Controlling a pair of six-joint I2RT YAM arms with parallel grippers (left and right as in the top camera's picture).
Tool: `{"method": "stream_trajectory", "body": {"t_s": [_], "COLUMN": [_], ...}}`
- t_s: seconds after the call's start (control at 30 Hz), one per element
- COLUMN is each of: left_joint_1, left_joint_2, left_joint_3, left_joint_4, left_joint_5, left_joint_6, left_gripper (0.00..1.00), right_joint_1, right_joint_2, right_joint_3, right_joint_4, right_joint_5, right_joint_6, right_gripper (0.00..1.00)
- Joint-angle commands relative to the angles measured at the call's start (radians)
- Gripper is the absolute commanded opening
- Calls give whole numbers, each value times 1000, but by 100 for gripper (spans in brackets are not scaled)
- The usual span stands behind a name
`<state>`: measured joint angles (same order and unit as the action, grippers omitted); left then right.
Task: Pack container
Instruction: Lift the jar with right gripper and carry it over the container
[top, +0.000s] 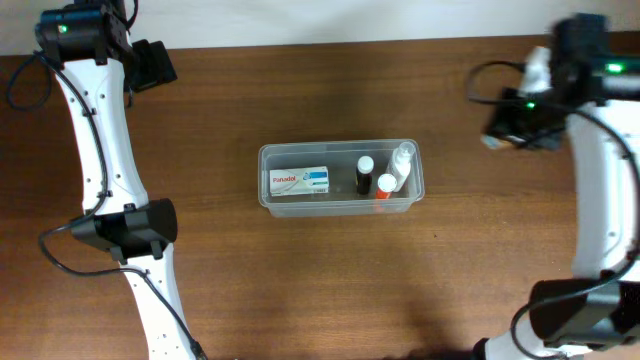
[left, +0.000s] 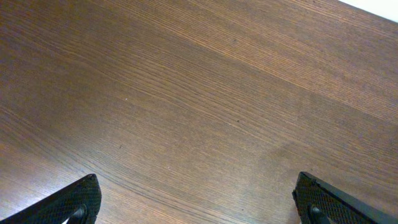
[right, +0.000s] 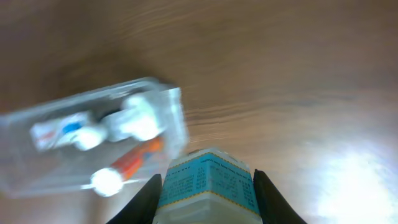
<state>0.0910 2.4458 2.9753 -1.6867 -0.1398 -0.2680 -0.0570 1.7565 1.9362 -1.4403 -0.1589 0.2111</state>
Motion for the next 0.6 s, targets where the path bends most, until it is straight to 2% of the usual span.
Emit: {"method": "stream_trajectory", "body": {"t_s": [0.0, 0.17, 0.3, 0.57], "left_joint_1": [-3, -3, -3, -3], "left_joint_2": [-13, -13, -13, -13], "left_joint_3": [7, 7, 7, 7], "left_joint_4": [-1, -1, -1, -1], "left_joint_5": [-11, -11, -11, -11], "left_joint_6": [16, 16, 16, 16], "left_gripper": [99, 99, 99, 99], "right_joint_1": [128, 315, 452, 640], "right_joint_2": [-29, -26, -18, 62], "right_joint_3": [23, 22, 21, -16], "right_joint_4": [13, 42, 49, 91], "right_joint_5": [-14, -8, 71, 172], "right_joint_6": [8, 34, 61, 60], "right_gripper": [31, 31, 31, 31]}}
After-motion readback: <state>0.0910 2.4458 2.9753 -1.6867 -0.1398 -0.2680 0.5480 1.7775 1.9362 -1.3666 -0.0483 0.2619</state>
